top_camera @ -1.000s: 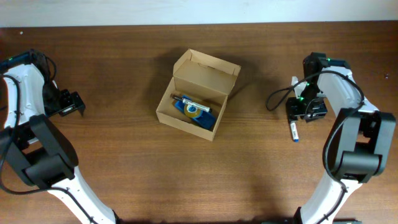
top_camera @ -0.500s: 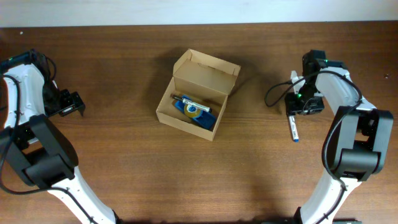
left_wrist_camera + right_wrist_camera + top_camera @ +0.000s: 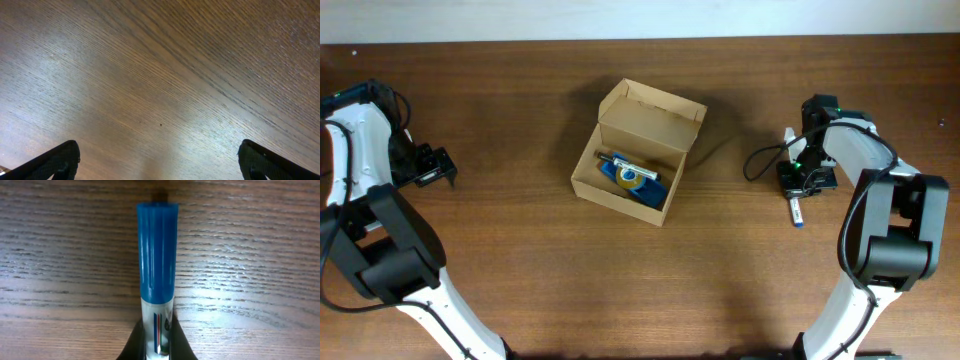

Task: Pack container
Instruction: 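Lift the blue marker with the right gripper and carry it over the box, then lower the blue marker into the box and open the right gripper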

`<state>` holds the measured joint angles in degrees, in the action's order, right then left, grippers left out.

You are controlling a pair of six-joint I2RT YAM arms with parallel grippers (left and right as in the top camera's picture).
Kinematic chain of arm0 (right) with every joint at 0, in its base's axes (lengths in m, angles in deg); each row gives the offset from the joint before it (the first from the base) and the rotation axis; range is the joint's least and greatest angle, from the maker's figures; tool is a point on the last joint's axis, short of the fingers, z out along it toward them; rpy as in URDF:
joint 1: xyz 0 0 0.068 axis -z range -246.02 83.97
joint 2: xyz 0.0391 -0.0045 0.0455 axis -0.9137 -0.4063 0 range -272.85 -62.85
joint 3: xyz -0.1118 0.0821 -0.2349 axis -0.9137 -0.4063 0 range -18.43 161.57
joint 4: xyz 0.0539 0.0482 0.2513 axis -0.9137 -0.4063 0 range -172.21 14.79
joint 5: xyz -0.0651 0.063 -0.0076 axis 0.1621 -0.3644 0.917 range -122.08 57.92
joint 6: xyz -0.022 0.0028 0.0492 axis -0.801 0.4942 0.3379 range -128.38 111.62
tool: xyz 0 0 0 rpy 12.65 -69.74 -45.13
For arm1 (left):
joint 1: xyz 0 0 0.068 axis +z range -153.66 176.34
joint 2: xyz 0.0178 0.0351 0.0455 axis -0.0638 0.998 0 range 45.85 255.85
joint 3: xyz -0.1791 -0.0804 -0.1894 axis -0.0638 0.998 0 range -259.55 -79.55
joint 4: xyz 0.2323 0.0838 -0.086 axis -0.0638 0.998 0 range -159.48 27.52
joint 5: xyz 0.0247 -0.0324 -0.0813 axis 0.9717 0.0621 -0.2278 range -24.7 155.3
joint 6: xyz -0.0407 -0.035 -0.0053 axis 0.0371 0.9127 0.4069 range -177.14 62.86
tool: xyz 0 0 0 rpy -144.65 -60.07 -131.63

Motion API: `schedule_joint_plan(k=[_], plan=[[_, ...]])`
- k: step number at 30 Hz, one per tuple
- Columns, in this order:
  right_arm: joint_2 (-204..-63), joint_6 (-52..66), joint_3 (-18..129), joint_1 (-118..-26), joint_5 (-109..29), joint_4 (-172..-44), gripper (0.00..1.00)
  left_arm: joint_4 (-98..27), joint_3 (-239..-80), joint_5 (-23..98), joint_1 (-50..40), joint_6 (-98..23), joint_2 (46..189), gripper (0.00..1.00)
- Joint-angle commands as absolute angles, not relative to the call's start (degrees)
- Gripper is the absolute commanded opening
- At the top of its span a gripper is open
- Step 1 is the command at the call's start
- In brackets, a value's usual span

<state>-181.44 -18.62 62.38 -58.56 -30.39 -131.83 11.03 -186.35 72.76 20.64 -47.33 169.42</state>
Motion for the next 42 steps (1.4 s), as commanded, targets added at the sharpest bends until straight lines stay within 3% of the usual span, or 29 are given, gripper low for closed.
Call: schedule_joint_plan(k=[1, 9, 17, 24, 32, 42], plan=[[-182.5, -17.7, 61.1, -59.0, -31.0, -131.3, 0.04, 11.0, -186.1, 72.4, 20.8, -48.3, 169.4, 1.0], [-181.7, -17.7, 68.1, -61.9, -34.3, -139.6, 0.04, 11.0, -186.1, 72.4, 20.8, -48.3, 169.4, 1.0], [-180.5, -17.7, 98.9, -72.5, -39.6, -155.8, 0.04, 11.0, -186.1, 72.4, 20.8, -48.3, 169.4, 1.0], [-180.5, -25.0, 123.8, -88.7, -38.7, -160.8, 0.04, 11.0, -186.1, 72.4, 20.8, -48.3, 169.4, 1.0], [-182.9, -40.3, 121.3, -103.7, -31.2, -161.4, 0.04, 11.0, -186.1, 72.4, 20.8, -48.3, 169.4, 1.0], [-193.7, -42.1, 114.1, -103.3, -27.4, -157.6, 0.04, 11.0, -186.1, 72.4, 20.8, -48.3, 169.4, 1.0]])
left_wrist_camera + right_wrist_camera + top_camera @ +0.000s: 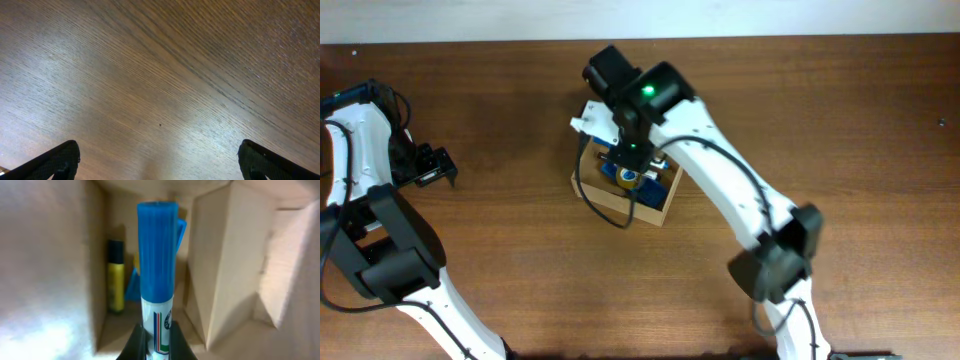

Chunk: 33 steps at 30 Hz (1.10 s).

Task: Pack container
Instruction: 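Lower the blue marker into the box and open the right gripper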

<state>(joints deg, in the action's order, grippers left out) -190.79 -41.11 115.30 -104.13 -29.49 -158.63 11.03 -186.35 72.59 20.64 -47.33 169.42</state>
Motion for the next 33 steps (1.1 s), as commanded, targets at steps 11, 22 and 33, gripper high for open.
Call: schedule_joint_plan(k=[11, 22, 33], plan=[[-202.0, -39.4, 114.0, -103.2, -31.9, -156.4, 0.04, 11.0, -186.1, 72.4, 20.8, -48.3, 169.4, 1.0], [-202.2, -39.5, 112.9, -103.5, -35.7, -156.5, 0.04, 11.0, -186.1, 72.4, 20.8, -48.3, 169.4, 1.0], [-201.3, -35.7, 113.1, -103.8, -30.7, -156.7, 0.54, 11.0, -186.1, 72.4, 20.8, -48.3, 169.4, 1.0]])
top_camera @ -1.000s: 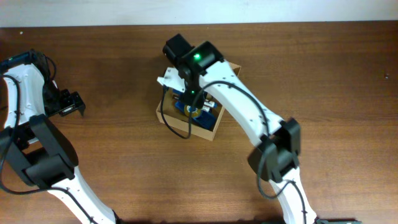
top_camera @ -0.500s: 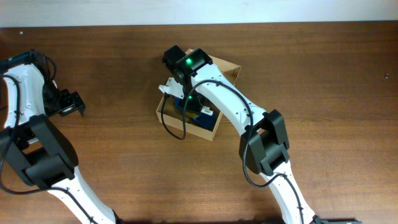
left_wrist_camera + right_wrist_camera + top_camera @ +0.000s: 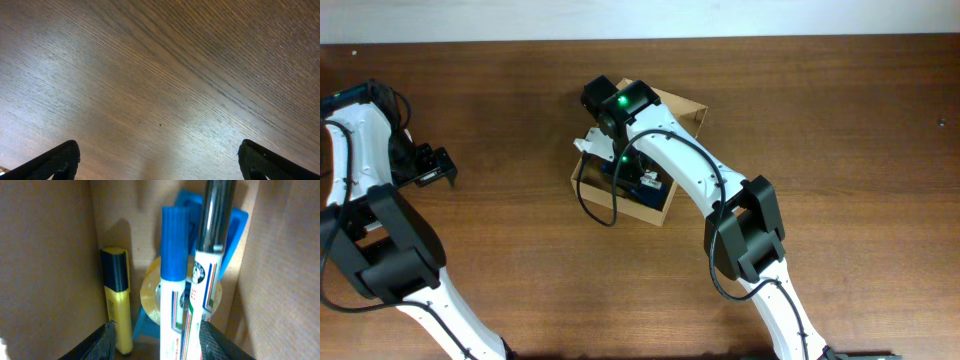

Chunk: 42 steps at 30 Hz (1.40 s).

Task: Pack container
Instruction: 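Lower the blue marker into the box and open the right gripper, then retract the right gripper and bring both grippers to the box lid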

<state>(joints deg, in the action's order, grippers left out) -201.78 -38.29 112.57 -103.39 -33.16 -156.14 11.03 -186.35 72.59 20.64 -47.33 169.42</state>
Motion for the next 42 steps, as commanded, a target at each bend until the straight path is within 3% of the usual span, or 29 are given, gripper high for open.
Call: schedule_joint_plan(k=[1, 16, 24, 30, 31, 32, 33, 35, 40, 42], plan=[[-200.7, -34.9, 113.5, -103.8, -29.2, -157.2, 0.54, 11.0, -186.1, 72.4, 20.8, -48.2, 169.4, 1.0], [-179.6, -25.6, 119.6, -103.1, -16.9, -161.8, 0.54, 11.0, -186.1, 72.4, 20.8, -48.3, 169.4, 1.0], [-168.9, -19.3, 119.6, -95.5, -16.8, -161.1, 0.54, 9.7, -186.1, 71.6, 20.8, -47.8, 169.4, 1.0], [-168.5, -11.7, 119.1, -82.3, -25.3, -160.0, 0.36, 4.7, -186.1, 55.6, 20.8, -47.6, 169.4, 1.0], [-169.0, -11.7, 118.6, -80.2, -28.4, -159.9, 0.32, 4.2, -186.1, 52.5, 20.8, -47.6, 169.4, 0.97], [-169.6, -11.7, 118.0, -78.3, -30.8, -160.0, 0.25, 3.9, -186.1, 48.5, 20.8, -47.7, 169.4, 0.68], [-170.6, -10.7, 117.1, -76.4, -32.5, -160.1, 0.17, 3.5, -186.1, 44.2, 20.8, -47.9, 169.4, 0.55], [-172.6, -8.6, 115.6, -73.7, -34.2, -160.6, 0.06, 2.4, -186.1, 36.9, 20.6, -48.1, 169.4, 0.52], [-179.4, -7.8, 109.7, -71.6, -37.7, -161.8, 0.04, 1.4, -186.1, 24.5, 18.0, -53.2, 169.4, 0.09], [-182.6, -7.2, 106.7, -72.0, -40.2, -160.8, 0.04, 1.7, -186.1, 24.5, 16.0, -54.7, 169.4, 0.02]])
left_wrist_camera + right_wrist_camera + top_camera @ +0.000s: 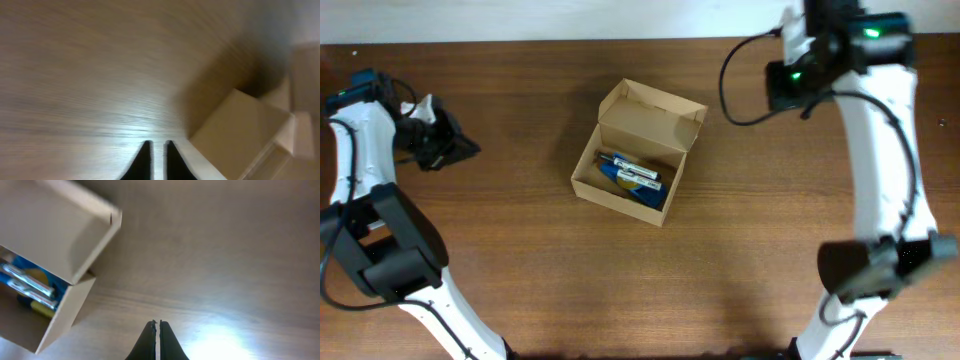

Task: Pack container
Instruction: 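Retract the right gripper and bring both grippers to the box lid, then grip the raised lid edge with both grippers at its two ends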

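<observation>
The open cardboard box [617,194] sits mid-table with its lid flap [653,110] standing up at the back. Inside lie two white markers [638,173] on a blue tape dispenser [612,171]. The right wrist view catches the box [67,305] at left, with the markers [31,284] in it. My right gripper [788,88] hangs far right of the box, shut and empty [157,324]. My left gripper [455,148] is at the far left, pointing toward the box [240,127], its fingers nearly together around nothing [156,145].
Brown wooden table [520,270] all round the box. A black cable [740,60] loops off the right arm above the table. Both arm bases stand at the near edge.
My right gripper has left the box, is shut and empty, and now hangs at the far right; the blue-capped marker stays in the box. My left gripper has turned toward the box and shut.
My right gripper held a blue-capped marker on the table at the right. Then it held the marker over the box. Then it stood open inside the box, the marker lying beside another one. Now it is clear, and the left gripper, open and still before, has shut.
</observation>
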`<state>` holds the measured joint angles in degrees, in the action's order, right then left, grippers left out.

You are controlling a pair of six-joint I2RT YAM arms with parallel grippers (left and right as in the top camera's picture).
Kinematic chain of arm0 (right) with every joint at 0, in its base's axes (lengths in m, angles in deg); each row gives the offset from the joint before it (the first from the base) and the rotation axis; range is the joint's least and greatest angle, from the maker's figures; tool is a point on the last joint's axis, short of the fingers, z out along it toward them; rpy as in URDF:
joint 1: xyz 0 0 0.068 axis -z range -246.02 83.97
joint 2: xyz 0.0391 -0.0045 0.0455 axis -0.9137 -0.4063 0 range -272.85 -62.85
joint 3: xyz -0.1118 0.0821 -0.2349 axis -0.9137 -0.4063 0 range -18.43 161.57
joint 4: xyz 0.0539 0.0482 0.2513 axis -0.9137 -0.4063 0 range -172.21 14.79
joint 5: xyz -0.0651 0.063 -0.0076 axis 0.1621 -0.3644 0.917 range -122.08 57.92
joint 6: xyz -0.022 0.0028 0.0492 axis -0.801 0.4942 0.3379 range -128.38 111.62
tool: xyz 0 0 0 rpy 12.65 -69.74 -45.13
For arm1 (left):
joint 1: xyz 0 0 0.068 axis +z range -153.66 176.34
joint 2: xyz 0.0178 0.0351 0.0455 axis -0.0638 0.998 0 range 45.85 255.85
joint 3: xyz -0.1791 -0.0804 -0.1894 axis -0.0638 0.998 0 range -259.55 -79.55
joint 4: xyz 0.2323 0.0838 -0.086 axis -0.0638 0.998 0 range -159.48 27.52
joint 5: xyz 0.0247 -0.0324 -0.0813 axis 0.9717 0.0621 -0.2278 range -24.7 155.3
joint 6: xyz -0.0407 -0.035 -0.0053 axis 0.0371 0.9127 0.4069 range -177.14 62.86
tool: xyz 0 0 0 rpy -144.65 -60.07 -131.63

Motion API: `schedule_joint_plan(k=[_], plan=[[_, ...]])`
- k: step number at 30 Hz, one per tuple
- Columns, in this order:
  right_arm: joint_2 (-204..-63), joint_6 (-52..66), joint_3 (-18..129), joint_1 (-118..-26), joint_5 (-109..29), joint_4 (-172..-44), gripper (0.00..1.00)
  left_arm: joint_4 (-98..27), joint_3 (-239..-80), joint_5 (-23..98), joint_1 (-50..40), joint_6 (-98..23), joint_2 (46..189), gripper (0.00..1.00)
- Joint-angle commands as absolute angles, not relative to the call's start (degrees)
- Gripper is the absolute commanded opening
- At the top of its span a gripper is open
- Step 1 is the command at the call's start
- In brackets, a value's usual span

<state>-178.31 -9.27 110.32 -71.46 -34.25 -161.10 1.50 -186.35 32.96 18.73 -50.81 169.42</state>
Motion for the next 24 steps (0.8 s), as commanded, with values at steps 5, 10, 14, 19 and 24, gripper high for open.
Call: schedule_joint_plan(k=[5, 10, 14, 19, 24], plan=[[-189.8, -6.1, 102.0, -74.0, -45.2, -155.4, 0.04, 1.5, -186.1, 25.3, 11.0, -57.6, 169.4, 0.02], [-195.4, -6.0, 101.7, -76.9, -51.8, -150.2, 0.04, 0.5, -186.1, 29.6, 7.5, -57.6, 169.4, 0.02], [-198.0, -6.0, 101.7, -78.9, -56.6, -143.0, 0.04, 0.6, -186.1, 32.6, 6.3, -57.7, 169.4, 0.03], [-198.3, -6.0, 101.7, -79.6, -63.2, -134.6, 0.04, 0.8, -186.1, 35.6, 6.2, -57.7, 169.4, 0.04], [-198.3, -5.9, 101.7, -79.1, -62.8, -134.0, 0.04, -0.1, -186.1, 37.5, 6.2, -57.7, 169.4, 0.05]])
